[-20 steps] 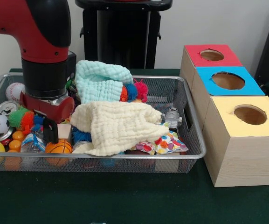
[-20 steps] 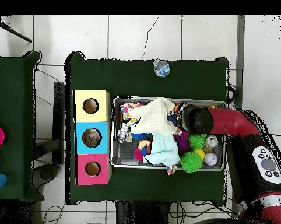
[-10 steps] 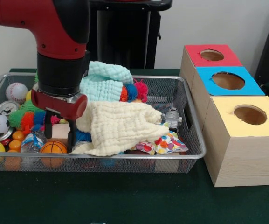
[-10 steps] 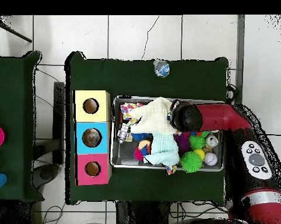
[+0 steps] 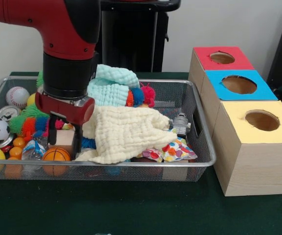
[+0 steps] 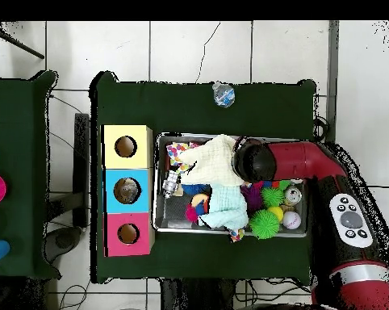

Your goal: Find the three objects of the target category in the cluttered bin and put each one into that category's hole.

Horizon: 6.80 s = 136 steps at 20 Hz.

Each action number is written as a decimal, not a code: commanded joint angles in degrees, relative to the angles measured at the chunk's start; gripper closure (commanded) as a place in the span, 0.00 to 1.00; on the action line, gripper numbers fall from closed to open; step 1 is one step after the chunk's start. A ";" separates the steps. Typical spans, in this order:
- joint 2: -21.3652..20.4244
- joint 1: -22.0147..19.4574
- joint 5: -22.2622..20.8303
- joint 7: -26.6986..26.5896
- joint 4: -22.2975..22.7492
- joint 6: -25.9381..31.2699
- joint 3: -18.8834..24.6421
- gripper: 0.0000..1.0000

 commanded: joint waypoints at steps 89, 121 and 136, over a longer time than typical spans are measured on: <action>-6.06 -6.25 0.02 -8.40 8.02 0.66 3.78 1.00; -24.49 10.02 20.02 12.09 20.29 19.65 -7.71 1.00; -23.88 23.43 29.51 23.09 23.98 16.39 -19.41 1.00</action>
